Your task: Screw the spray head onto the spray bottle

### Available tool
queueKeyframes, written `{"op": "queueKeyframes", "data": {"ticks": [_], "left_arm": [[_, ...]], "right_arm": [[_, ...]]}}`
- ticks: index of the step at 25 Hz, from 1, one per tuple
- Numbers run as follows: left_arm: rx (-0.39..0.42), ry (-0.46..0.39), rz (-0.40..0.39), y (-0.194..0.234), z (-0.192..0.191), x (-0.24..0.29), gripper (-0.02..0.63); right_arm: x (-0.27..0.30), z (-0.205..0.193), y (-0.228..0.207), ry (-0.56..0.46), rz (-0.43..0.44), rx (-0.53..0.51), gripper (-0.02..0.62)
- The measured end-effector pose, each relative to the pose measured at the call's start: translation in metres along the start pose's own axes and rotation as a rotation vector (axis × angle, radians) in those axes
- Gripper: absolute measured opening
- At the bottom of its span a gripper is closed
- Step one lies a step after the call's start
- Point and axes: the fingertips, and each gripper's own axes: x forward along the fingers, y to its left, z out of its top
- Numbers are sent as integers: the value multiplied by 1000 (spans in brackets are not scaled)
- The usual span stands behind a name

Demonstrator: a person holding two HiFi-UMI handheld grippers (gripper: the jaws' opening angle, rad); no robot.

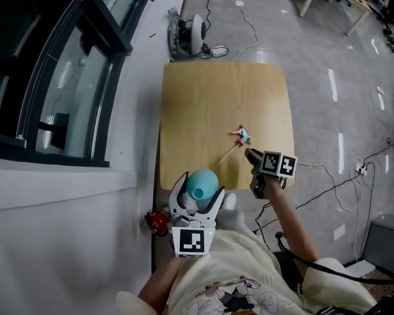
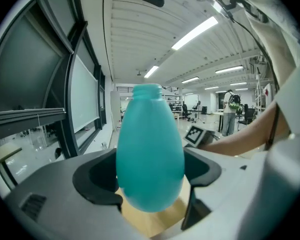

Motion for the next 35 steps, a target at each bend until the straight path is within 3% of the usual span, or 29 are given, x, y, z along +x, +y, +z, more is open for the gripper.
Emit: {"op": "queueKeyframes", "data": {"ticks": [1, 5, 7, 10, 16, 22, 24, 26, 30, 35], "left_arm": [[-2, 1, -7, 1, -2, -2, 394], [-16, 11, -15, 9, -6, -8, 394], [-32, 12, -19, 13, -9, -11, 394], [-36, 18, -30, 17, -11, -15, 394], [-18, -1, -38, 27, -14, -25, 394], [-35, 24, -36, 38, -23, -36, 394], [-50, 48, -49, 36, -30, -39, 394], [-45, 39, -53, 38, -28, -40, 394], [-13, 45, -81, 40, -25, -36, 394], [16, 7, -159, 32, -3, -27, 394]], "right_arm": [[11, 5, -3, 15, 18, 85, 112], [55, 16, -40, 57, 40, 576, 156], [69, 17, -55, 86, -30, 692, 169], [81, 12, -72, 135, -174, 693, 189], [97, 0, -68, 186, -287, 713, 190], [104, -7, -78, 166, -403, 748, 190], [106, -10, -83, 153, -417, 753, 138], [106, -10, -83, 141, -411, 709, 133], [96, -5, -67, 120, -336, 518, 132], [53, 25, 14, 9, -97, 280, 132]]}}
